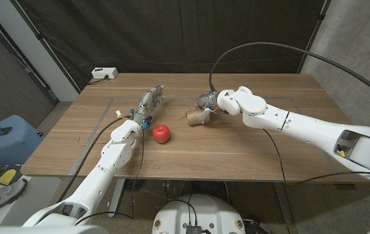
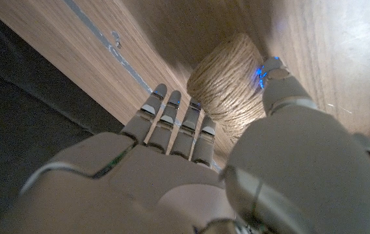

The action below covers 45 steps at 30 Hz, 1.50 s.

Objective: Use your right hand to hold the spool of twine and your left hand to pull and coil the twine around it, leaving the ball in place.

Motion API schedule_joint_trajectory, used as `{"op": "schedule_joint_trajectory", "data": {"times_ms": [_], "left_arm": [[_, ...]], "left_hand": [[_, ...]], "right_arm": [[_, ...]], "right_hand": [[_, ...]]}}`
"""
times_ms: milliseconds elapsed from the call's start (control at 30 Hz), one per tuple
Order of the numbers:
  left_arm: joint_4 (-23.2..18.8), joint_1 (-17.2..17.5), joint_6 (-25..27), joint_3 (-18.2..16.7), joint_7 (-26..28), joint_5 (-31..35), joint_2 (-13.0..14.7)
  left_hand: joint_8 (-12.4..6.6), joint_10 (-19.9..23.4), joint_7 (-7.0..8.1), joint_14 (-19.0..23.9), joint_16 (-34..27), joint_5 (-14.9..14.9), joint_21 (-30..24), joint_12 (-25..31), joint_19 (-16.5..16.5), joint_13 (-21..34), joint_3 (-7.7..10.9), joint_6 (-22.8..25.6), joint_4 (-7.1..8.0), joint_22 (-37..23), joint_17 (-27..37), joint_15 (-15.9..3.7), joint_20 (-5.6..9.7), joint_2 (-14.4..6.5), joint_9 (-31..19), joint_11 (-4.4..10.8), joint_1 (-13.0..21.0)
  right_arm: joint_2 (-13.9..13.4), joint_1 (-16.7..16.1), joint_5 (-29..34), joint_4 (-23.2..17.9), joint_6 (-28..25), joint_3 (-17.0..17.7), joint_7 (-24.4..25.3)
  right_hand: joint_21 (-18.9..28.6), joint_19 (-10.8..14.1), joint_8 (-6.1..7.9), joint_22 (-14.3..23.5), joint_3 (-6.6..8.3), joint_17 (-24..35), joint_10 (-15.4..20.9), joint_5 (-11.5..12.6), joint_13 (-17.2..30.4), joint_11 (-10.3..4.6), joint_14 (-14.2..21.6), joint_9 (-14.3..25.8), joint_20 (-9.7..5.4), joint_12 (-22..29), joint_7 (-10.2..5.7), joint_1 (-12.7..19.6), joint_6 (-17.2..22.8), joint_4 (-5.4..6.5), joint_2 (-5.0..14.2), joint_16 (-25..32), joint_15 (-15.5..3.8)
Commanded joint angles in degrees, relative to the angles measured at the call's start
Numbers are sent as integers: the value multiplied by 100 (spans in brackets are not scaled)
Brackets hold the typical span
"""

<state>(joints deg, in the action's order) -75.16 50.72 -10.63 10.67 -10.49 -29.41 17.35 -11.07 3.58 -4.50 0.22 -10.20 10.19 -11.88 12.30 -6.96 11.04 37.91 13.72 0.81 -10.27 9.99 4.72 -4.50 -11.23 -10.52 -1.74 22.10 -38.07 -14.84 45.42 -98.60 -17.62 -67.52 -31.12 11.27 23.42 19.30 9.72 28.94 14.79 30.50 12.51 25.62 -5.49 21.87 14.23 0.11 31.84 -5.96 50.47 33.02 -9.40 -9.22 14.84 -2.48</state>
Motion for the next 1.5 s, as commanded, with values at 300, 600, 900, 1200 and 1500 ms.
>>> {"op": "schedule_joint_trajectory", "data": {"times_ms": [300,600,900,1200,1500], "left_arm": [[45,-45,7,36,-35,-1,-37],[5,-19,40,39,-2,5,-28],[-14,-36,62,59,-29,-9,-41],[-45,-93,85,97,-49,0,-47],[-76,-188,-6,159,-92,63,-47]], "left_hand": [[1,26,0,18,-61,27,-1,-5,-63,30,27,39,42,-8,21,44,-30,-7,-35,-32,53],[-1,32,-6,25,-64,26,-3,-3,-70,30,28,53,51,-8,23,50,-36,-8,-36,-34,55],[0,33,-6,27,-63,27,-2,-4,-70,31,30,57,58,-8,22,58,-41,-8,-36,-38,60],[1,38,-4,29,-61,28,0,-2,-67,31,36,63,60,-9,20,50,-44,-7,-37,-30,69],[1,42,-3,26,-55,32,1,-2,-66,31,43,69,50,-8,15,54,-40,4,-37,-27,82]], "right_arm": [[-115,-78,141,-200,-125,86,94],[-180,-187,126,-198,-94,136,299],[-249,-228,73,-290,-57,216,368],[-341,-287,45,-427,-37,286,415],[-413,-347,19,-581,-20,362,468]], "right_hand": [[38,88,83,25,13,39,194,37,-29,-59,146,-9,5,59,-20,52,181,7,46,41,-673],[39,138,162,25,7,75,391,38,-51,-127,303,-24,-24,113,-63,61,370,15,46,80,-753],[52,203,183,25,1,102,444,37,-69,-129,380,-38,-28,116,-57,71,420,21,59,100,-799],[18,154,183,25,-41,145,428,26,-85,-169,347,-53,-70,91,-54,86,418,30,85,97,-793],[13,152,191,24,-56,167,483,23,-94,-170,350,-63,-73,100,-64,103,438,31,99,95,-802]]}}
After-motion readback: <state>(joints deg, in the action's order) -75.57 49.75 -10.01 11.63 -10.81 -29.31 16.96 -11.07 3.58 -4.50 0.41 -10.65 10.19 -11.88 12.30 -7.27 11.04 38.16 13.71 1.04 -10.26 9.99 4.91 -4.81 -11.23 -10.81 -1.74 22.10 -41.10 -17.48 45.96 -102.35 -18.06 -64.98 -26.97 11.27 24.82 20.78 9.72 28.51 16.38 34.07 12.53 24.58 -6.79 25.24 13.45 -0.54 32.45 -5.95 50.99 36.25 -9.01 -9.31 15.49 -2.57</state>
